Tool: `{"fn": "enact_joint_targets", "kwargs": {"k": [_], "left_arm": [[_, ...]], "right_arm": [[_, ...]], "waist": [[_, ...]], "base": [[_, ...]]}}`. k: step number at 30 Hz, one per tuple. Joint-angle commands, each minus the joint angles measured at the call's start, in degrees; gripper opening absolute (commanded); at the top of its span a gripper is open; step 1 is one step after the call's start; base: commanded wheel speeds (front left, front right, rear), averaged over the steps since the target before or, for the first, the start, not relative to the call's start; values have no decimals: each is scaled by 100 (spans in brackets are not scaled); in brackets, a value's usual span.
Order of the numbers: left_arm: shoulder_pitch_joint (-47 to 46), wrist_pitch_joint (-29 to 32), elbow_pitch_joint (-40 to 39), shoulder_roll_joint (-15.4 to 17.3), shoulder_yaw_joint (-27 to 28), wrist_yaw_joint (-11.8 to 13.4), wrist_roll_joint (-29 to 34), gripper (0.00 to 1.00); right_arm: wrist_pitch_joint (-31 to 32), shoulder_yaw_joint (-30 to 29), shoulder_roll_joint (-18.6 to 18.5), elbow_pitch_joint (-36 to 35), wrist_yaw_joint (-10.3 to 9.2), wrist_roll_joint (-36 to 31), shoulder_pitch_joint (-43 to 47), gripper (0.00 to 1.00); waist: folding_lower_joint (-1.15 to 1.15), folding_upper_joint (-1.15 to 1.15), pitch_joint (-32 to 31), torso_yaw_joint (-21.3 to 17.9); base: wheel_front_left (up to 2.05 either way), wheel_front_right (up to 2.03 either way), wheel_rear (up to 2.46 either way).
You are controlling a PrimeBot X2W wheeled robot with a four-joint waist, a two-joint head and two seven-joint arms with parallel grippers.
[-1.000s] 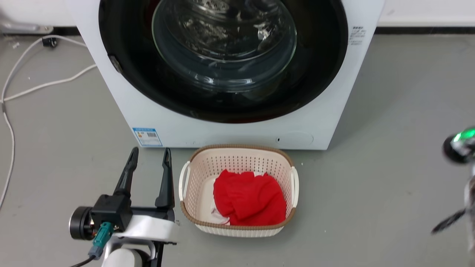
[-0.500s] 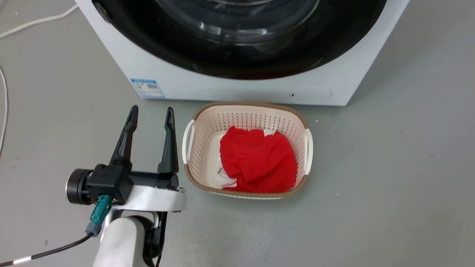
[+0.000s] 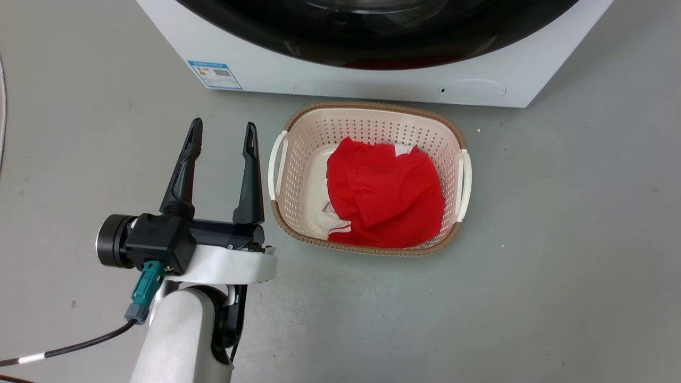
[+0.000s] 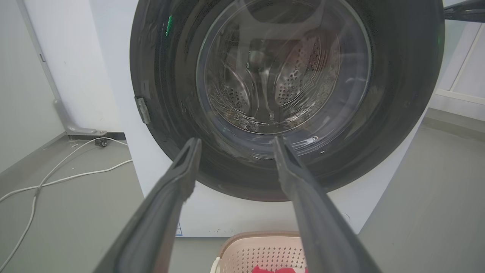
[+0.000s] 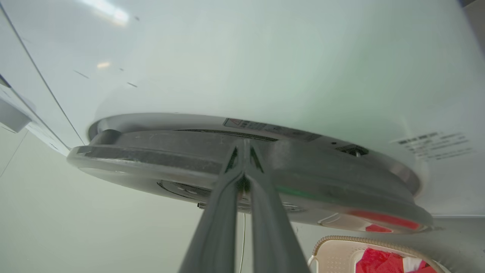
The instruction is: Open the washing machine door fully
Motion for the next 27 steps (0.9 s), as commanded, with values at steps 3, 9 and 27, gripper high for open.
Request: {"fn": "enact_joint_targets", "kwargs": {"k": [3,9,27], "left_arm": [[-120,-14,-23,-5,-41,53,-11,100],[-152,-14,-9,-4,-61,70,-11,100],[448,-14,227,-3,49,-59,21,100]], "right_arm": [[208,72,116,210,0,-50,-206,0],[970,201,278,21,2,92,-14,0],[2635,487,303,-2035,0,857,2146,0]], "waist": [[-1,0,115,24],[-1,0,104,-34],[-1,0,-1009,-245]], "base": [[0,0,0],[0,0,0],[0,0,0]]}}
